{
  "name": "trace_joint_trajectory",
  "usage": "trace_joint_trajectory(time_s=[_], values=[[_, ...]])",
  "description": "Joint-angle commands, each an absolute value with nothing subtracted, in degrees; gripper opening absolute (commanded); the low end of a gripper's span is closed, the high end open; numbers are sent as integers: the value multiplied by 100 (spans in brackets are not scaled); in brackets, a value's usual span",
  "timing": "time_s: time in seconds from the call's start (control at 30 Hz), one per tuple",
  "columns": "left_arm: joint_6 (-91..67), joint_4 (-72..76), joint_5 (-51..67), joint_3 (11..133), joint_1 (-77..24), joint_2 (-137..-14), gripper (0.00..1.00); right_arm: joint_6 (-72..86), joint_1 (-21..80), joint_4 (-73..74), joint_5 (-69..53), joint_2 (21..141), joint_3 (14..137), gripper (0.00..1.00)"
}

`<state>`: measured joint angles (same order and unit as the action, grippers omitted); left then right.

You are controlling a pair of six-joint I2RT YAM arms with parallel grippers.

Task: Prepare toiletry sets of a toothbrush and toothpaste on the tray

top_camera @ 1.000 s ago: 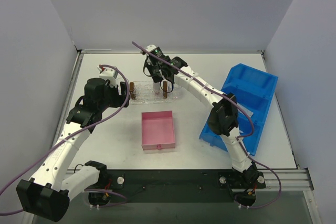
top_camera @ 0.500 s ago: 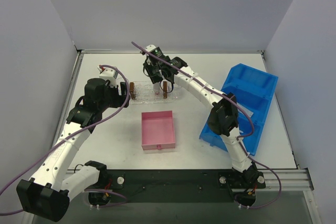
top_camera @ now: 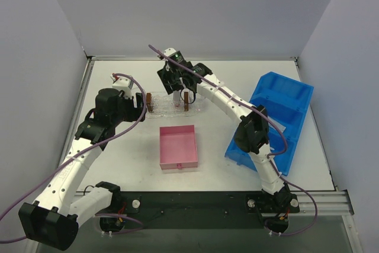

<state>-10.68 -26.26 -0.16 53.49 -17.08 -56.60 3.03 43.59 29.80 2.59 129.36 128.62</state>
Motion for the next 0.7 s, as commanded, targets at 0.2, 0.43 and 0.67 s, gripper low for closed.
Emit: trace_joint_trajectory(time_s=[0.2,0.43,0.67], values=[[-888,-2443,-62,5713,-1687,-5730,79,518,4263,2689,483,11946,13087,61],[-1011,-2417,-18,5792,-1687,-5844,79,1107,3711,2698,729,10452,11718,59],[-1081,-2233,0,5748,-1696,-6038,79,1652,2726,2865,1256,8590,9468,59]])
